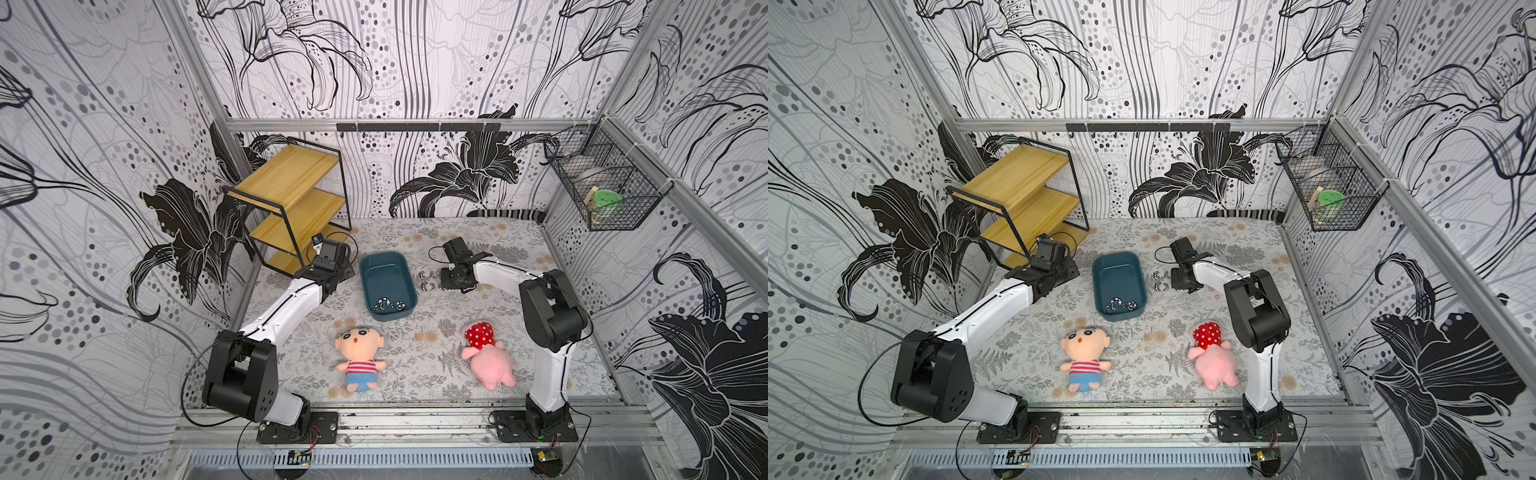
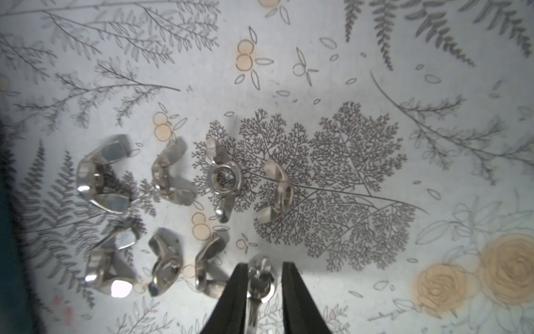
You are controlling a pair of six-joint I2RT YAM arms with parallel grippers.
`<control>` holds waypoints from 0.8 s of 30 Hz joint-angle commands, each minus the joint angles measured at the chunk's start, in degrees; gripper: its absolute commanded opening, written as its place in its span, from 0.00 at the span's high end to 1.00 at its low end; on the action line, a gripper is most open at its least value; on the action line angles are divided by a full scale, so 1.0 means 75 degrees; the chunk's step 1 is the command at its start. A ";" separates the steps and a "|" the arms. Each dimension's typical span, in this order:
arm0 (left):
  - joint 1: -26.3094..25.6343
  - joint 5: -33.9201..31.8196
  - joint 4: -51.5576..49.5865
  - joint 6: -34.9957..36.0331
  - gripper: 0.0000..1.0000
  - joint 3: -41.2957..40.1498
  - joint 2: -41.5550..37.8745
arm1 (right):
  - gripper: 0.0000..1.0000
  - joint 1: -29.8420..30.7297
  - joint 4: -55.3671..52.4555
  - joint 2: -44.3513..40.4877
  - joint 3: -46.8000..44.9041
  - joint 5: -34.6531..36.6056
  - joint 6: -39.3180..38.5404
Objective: Take out the wing nut from the storage box
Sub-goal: Place the wing nut at the center of the board, then pick up the wing nut from the storage box.
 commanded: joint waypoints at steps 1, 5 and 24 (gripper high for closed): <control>-0.0021 -0.0104 0.0133 -0.0045 0.68 0.0093 -0.0160 | 0.72 0.0128 -0.0407 -0.0644 0.0488 -0.0017 -0.0194; -0.0026 -0.0062 0.0169 -0.0049 0.68 0.0120 -0.0088 | 0.69 0.0686 -0.0721 -0.0734 0.1044 -0.0001 -0.0356; -0.0015 -0.0091 0.0135 -0.0023 0.68 0.0125 -0.0086 | 0.66 0.2652 -0.1645 0.1127 0.3354 -0.1781 -0.1116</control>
